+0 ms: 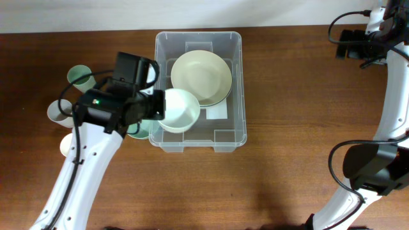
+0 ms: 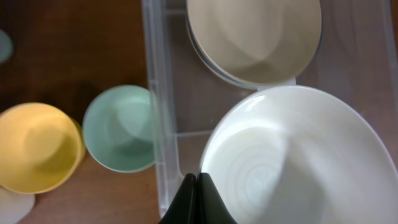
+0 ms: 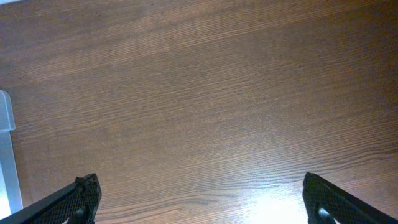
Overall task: Pack container
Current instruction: 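Lift the white bowl and lower it into the container's front right, then release the white bowl and move the left gripper to the mint bowl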
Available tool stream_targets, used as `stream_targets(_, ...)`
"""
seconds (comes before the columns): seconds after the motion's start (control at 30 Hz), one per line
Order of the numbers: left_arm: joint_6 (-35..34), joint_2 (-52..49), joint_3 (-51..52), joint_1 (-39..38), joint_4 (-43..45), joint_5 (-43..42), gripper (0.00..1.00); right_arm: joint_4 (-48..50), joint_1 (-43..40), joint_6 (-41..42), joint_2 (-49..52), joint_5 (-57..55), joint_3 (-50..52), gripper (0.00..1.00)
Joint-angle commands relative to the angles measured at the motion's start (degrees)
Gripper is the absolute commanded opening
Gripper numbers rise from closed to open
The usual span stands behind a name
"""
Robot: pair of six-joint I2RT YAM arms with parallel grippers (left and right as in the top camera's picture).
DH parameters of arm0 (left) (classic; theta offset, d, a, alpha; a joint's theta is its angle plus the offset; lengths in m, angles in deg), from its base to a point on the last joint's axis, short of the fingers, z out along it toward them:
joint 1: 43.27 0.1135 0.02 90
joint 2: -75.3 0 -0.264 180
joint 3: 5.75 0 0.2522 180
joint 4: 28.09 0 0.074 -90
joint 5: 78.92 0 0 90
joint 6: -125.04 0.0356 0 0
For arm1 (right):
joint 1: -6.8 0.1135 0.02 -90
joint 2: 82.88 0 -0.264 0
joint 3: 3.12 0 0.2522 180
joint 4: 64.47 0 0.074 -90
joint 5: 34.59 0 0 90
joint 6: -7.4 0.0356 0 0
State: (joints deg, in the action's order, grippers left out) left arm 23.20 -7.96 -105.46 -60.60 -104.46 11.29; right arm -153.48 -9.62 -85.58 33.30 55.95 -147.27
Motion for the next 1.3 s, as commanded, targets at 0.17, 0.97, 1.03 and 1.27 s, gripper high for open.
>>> stream_targets(0.17,-0.8,-6.0,3.7,-3.2,2.2,-1.1,0.0,0.0,-0.1,0.5,-1.2,0.3,-0.5,0.99)
stream_targets(0.97,-0.5,-21.1,3.7,-13.7,16.0,-0.9,0.01,0.0,-0.1,0.5,-1.2,0.3,-0.5,0.99)
stream_targets(1.03,-0.5,-22.6,3.7,-13.7,17.7,-0.9,0.0,0.0,-0.1,0.5,-1.2,0.3,-0.5,0.99)
stream_targets(1.27,-0.4,-23.7,3.7,-13.7,20.9,-0.9,0.0,0.0,-0.1,0.5,-1.2,0.3,-0.5,0.99)
